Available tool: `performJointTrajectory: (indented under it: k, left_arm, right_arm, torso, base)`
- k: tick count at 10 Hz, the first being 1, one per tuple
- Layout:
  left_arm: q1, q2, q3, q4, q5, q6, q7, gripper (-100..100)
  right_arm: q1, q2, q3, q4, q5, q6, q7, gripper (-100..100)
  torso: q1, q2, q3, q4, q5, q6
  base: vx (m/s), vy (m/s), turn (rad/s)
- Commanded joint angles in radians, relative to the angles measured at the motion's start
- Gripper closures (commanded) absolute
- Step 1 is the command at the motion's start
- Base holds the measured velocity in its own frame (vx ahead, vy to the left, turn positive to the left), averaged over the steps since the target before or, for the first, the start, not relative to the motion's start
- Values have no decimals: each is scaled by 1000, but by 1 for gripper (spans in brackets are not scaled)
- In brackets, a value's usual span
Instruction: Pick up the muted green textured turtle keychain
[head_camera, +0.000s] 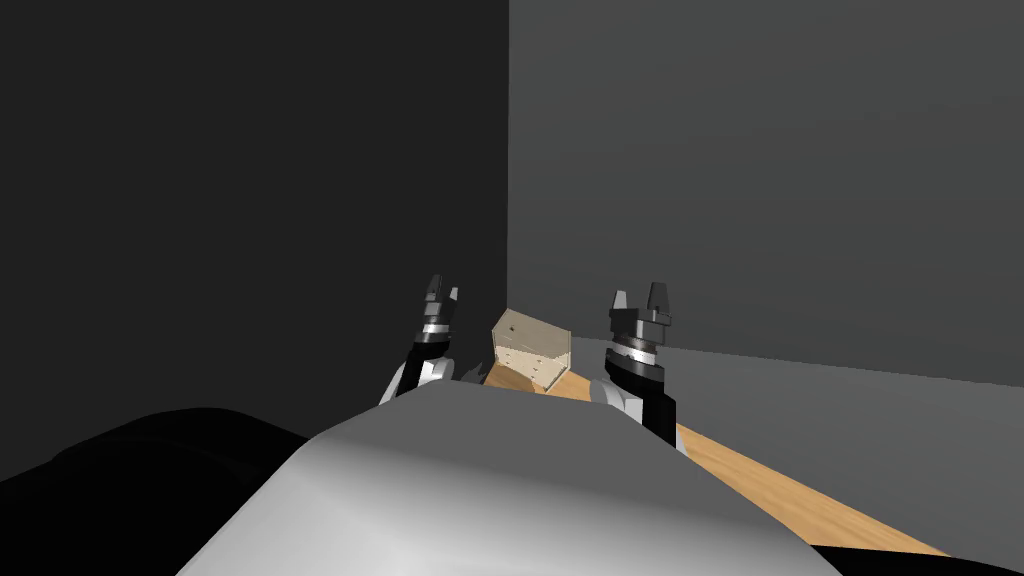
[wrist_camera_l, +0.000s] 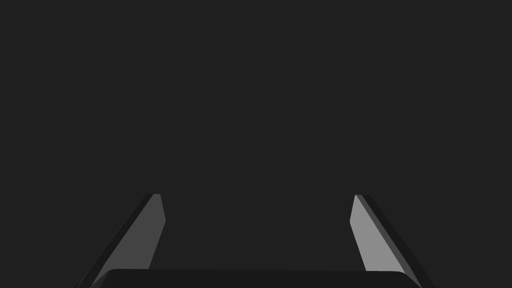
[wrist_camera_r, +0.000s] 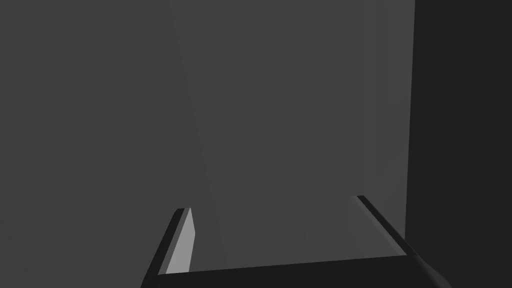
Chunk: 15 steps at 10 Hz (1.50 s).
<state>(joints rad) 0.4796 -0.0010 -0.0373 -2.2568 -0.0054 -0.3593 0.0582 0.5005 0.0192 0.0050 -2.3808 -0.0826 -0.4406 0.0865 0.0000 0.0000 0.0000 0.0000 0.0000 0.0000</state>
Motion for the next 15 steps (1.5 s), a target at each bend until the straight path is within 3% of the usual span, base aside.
performJointTrajectory:
  k: [1, 8, 12, 13, 15]
  left_arm:
    - [-20, 36, 2, 28, 2, 38, -7, -100]
    - [-123, 107, 9, 179, 10, 220, -40, -100]
    - [-186, 121, 14, 272, 15, 329, -60, -100]
    - [-186, 121, 14, 273, 15, 339, -60, -100]
    - [-232, 128, 18, 335, 19, 414, -75, -100]
  right_arm:
    - [0, 0, 0, 0, 0, 0, 0, 0]
    - [0, 0, 0, 0, 0, 0, 0, 0]
    - [0, 0, 0, 0, 0, 0, 0, 0]
    - [0, 0, 0, 0, 0, 0, 0, 0]
    - [0, 0, 0, 0, 0, 0, 0, 0]
  torso:
    - [0, 0, 0, 0, 0, 0]
    - [-1, -2, -1, 0, 0, 0]
    - [-1, -1, -1, 0, 0, 0]
    - [-1, -2, -1, 0, 0, 0]
    - [-1, -2, -1, 0, 0, 0]
  base:
    - [8, -10, -103]
    - [20, -11, -86]
    - [19, -12, -88]
    - [17, -7, -46]
    - [21, -9, -117]
